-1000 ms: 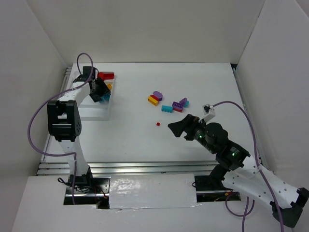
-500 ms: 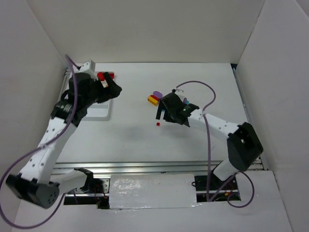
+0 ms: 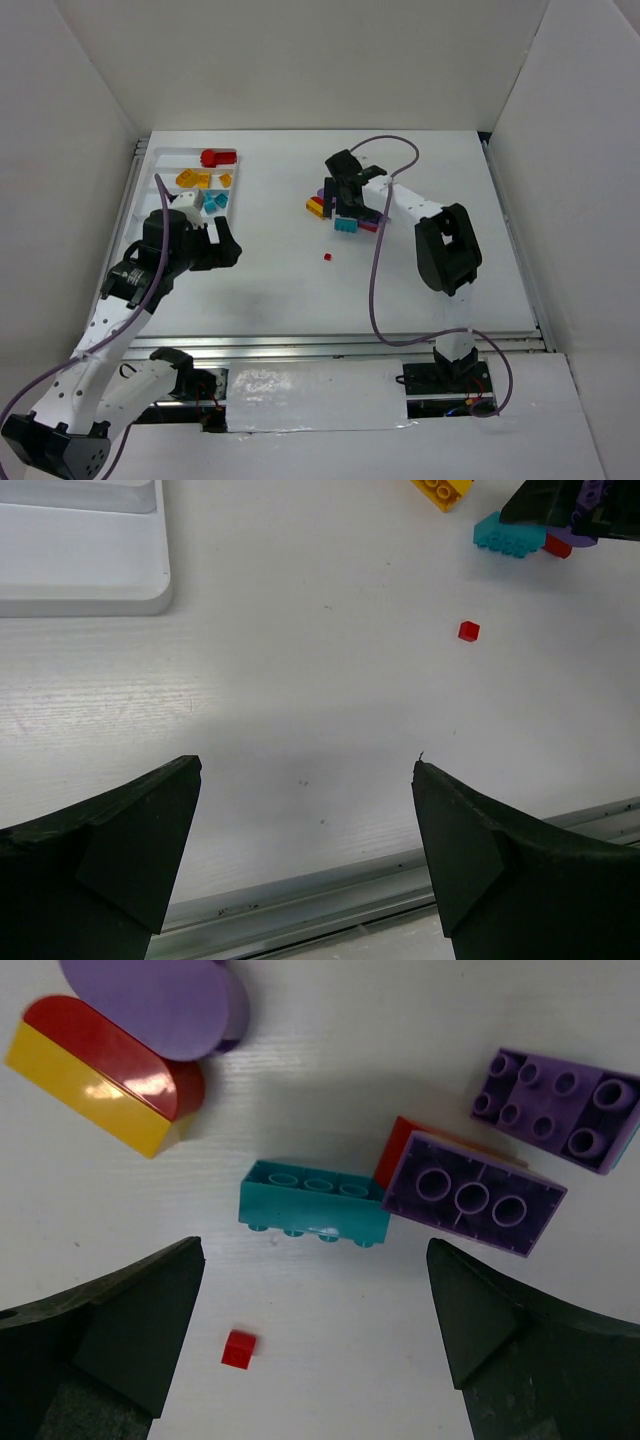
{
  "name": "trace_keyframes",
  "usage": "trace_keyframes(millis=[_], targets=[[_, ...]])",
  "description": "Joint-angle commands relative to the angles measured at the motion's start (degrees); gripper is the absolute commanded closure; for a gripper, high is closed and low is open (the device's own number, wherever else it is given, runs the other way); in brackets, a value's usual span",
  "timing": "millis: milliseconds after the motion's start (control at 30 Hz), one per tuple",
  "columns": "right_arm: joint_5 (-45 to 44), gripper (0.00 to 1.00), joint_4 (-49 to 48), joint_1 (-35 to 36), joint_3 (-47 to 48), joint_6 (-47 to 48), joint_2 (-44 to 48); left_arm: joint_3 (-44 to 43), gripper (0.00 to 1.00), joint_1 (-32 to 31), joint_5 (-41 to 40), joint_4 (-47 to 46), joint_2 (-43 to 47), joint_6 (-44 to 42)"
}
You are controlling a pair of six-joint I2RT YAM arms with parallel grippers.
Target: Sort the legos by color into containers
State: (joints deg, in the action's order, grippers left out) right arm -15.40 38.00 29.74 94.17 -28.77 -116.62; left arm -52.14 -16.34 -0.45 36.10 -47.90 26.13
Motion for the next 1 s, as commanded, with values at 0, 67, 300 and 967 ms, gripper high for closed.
trace_keyframes(millis=[0,67,300,967], targets=[[-0.25,0.00,3.67,0.06,0.41,-2.07,0.25,-1.65,0.00,-0.19,1.77,-2.09,-0.70,-2.49],[-0.60,0.00,2.52,0.15,-0.30,-3.04,0.95,-1.56,0.00,-0.18,1.85,-1.91,-0.88,-2.66],[-1.13,0.00,0.68,0.23,-0.83,-5.67,-0.10,-0.95,0.00,-0.10,3.44,-2.52,0.44,-2.84],[-3.06,0.01,1.73,0.23,5.58,-5.86,-8.45,-1.03,0.01,-0.19,4.40,-2.61,0.35,-3.19]])
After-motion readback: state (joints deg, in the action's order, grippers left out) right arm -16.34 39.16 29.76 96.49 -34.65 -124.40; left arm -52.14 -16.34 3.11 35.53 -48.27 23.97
